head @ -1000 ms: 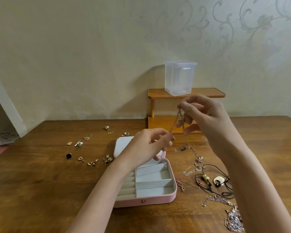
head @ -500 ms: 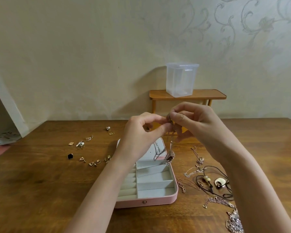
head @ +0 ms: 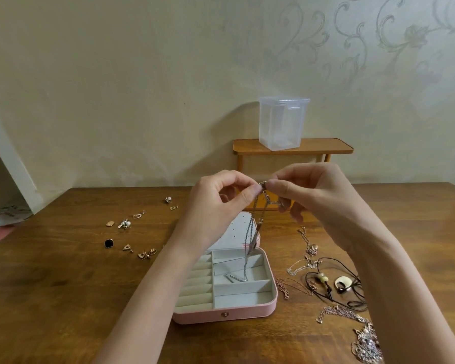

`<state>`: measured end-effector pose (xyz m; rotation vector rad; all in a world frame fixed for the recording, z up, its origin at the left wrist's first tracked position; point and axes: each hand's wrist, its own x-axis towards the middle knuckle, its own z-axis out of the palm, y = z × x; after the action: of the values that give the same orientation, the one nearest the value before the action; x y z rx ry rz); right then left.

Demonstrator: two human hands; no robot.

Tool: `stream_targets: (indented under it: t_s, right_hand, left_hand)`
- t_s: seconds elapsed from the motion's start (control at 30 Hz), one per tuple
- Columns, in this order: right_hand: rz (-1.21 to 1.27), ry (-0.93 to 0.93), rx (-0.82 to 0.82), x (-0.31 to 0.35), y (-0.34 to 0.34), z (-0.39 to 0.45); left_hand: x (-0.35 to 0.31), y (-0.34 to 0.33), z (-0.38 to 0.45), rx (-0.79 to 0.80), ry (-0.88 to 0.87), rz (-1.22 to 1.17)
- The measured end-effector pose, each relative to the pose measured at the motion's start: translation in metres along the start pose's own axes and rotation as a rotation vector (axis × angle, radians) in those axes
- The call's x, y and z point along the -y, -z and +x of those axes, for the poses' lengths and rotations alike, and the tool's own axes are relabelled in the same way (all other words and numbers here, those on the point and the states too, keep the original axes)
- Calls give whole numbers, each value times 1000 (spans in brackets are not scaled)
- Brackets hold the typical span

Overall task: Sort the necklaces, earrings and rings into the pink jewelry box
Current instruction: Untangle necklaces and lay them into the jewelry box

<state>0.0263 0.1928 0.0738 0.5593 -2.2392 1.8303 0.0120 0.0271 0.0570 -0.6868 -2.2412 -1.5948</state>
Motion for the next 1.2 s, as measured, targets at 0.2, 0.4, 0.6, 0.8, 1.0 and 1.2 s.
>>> stream_targets:
  t_s: [0.2,0.4,0.6,0.8,1.0,1.2]
  right_hand:
    - [-69,3,-25,-5,-3,3]
    - [-138,51,-23,-6,-5,4]
    - [-128,30,31,-7,-3,3]
    - [-35,-26,59,-8,-4,2]
    - [-58,-43,121,-6,-1,1]
    - [-83,-121,173,-10,-2,1]
  left_hand:
    - [1,-4,0,-91,23,-3]
    - [2,-9,-1,-42,276,-210]
    - [0,-6,0,-36,300,-238]
    - [0,-5,0,-4,329,-265]
    - [0,-5,-1,68,337,-268]
    - [3,-5,-1,131,313,-169]
